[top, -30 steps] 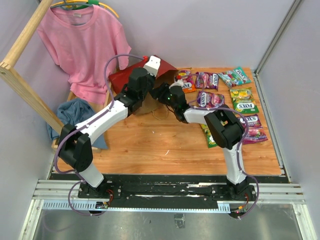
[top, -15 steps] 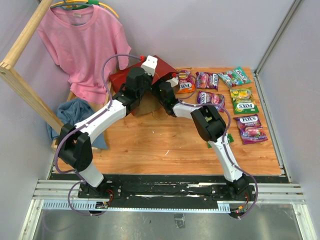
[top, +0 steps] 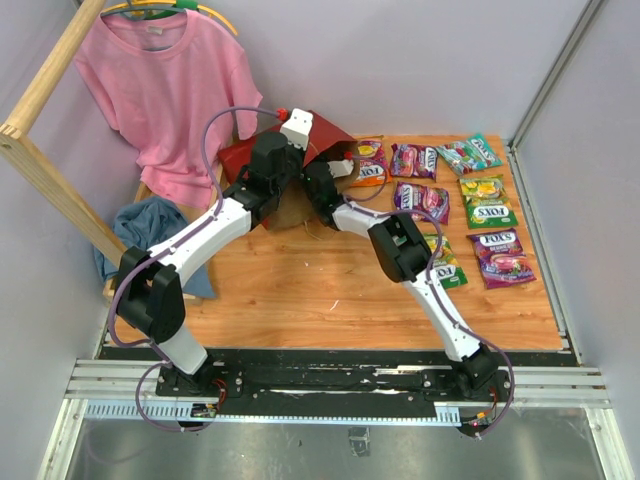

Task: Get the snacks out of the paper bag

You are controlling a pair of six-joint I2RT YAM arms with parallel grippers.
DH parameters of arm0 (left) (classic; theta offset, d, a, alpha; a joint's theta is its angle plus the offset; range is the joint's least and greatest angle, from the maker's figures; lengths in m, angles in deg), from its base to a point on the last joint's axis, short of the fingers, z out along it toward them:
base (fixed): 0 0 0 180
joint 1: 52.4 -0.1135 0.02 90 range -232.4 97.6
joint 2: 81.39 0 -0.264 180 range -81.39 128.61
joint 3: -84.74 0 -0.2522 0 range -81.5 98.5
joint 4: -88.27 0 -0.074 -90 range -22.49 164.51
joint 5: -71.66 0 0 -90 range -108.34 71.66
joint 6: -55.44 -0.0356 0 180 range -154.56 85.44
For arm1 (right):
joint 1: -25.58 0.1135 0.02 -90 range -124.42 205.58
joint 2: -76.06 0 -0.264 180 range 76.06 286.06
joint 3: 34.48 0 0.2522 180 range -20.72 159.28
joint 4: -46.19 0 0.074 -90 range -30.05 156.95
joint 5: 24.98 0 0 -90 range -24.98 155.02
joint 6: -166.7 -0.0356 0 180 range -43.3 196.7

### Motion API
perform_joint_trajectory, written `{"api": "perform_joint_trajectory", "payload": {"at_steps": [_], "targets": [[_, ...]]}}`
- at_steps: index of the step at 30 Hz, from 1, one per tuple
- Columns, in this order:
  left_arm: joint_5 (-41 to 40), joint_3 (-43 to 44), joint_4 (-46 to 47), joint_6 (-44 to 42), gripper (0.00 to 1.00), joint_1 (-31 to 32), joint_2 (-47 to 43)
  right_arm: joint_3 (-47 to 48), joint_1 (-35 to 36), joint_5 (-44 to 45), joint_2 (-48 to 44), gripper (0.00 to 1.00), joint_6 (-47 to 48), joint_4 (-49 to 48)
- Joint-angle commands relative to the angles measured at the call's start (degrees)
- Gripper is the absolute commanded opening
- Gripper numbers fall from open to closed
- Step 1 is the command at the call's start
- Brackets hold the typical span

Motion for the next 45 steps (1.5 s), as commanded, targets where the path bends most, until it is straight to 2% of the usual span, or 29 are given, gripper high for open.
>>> {"api": "perform_joint_trajectory", "payload": {"at_steps": [1,6,10,16,29,39,45], "targets": [[0.26,2.14,-0.14,0.76,0.03,-0.29,-0.83,2.92,0.53,10.44,1.12,0.55,-1.41,2.63],[-0.99,2.91,-0.57,0.05,0.04,-0.29,-0.98,6.35,-0.57,11.38,1.05,0.55,6.31,7.30],[-1.04,3.10,-0.75,-0.23,0.06,-0.29,-1.34,9.22,-1.94,8.60,2.29,0.52,10.37,9.56],[-0.59,2.70,-0.64,0.09,0.06,-0.33,-1.42,10.52,-3.32,8.54,4.61,0.49,11.20,10.13],[-0.99,4.18,-1.28,-0.12,0.07,-0.29,-0.48,24.09,-6.16,5.70,13.85,0.46,12.06,14.84],[-0.37,6.27,-2.40,0.25,0.07,-0.29,0.70,29.47,-6.29,5.57,18.91,0.36,11.25,15.62],[1.20,6.30,-2.44,1.11,0.08,-0.29,1.13,30.99,-6.25,4.65,19.39,0.34,9.88,14.79]]}}
